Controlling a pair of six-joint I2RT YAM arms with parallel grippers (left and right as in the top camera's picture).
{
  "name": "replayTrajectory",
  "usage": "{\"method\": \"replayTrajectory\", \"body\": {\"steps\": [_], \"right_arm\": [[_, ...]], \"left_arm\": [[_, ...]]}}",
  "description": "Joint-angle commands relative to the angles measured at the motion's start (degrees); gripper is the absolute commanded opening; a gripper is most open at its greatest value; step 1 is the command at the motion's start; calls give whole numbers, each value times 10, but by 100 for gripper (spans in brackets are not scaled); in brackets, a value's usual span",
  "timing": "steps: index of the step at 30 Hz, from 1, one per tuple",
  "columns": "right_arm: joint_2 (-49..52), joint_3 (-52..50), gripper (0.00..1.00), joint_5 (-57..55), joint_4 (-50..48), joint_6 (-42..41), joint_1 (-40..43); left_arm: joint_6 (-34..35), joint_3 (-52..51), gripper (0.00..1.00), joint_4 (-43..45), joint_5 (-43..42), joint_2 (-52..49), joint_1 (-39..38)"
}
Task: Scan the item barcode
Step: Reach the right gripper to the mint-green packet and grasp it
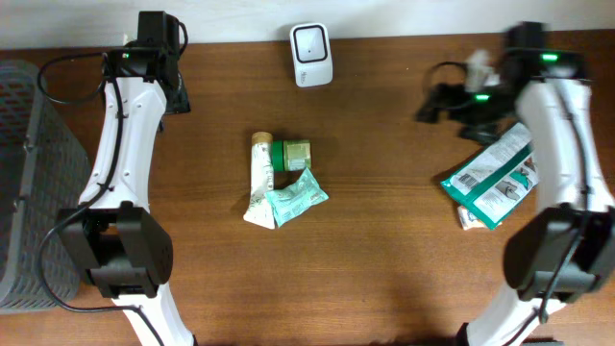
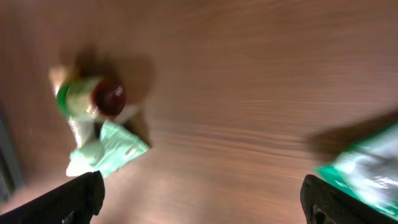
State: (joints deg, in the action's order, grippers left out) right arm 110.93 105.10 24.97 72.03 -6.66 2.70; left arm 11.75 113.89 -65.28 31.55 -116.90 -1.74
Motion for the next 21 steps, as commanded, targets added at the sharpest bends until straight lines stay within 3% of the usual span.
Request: {"method": "replayTrajectory", "body": {"steps": [1,5,8,12,15,21], "right_arm": [[34,-10,100,-2,-17,7,-95],[85,-10,84,-4,-45,2,-202],[134,-10,83,-39,-65,-61,-252],[169,-10,74,-47,-104,-94,-282],[169,-11,60,-56,-125,-116,-287],[169,-60,56,-68,-158,-184,-320]], "left_arm": [[-1,2,99,0,6,5,2],[-1,2,99,0,6,5,2],[-1,2,99,0,6,5,2],[-1,2,99,0,6,5,2],[-1,2,99,0,6,5,2],[-1,2,99,0,6,5,0]]}}
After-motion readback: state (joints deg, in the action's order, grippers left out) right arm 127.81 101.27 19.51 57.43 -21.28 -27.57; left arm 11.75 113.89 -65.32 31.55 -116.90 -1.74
